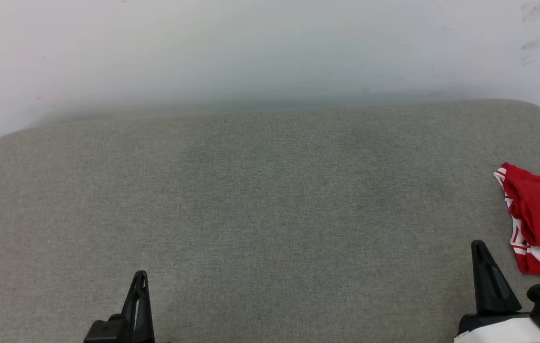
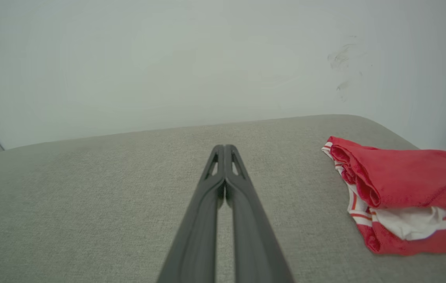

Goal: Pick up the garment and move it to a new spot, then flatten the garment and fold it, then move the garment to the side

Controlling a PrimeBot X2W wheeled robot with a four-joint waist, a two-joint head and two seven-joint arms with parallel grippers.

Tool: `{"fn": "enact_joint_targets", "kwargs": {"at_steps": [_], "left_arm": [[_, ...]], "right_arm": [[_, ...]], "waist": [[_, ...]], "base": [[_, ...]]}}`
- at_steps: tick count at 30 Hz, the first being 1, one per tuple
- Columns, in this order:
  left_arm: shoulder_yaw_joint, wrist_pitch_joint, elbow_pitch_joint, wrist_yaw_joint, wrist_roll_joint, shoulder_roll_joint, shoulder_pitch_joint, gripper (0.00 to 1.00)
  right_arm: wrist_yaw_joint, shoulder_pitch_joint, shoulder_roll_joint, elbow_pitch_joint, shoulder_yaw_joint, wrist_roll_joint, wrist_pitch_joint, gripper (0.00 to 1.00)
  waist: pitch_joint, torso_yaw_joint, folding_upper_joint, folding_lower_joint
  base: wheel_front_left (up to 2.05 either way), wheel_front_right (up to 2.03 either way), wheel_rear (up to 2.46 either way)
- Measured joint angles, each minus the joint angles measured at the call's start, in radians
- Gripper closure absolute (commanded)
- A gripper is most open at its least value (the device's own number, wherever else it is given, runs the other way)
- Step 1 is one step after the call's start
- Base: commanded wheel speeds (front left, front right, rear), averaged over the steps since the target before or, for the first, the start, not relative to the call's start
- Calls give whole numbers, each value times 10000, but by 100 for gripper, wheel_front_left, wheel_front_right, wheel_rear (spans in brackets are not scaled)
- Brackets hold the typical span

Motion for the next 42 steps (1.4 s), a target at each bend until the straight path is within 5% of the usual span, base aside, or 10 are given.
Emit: {"fn": "enact_joint_targets", "kwargs": {"at_steps": [42], "left_arm": [[349,1371,1197,-1104,-7785,230,-1215,100]], "right_arm": [[-2,-721,-21,805,-61,7049,1569,100]], "waist": [[-44,84,0,1]], "base": [[0,0,0]]}}
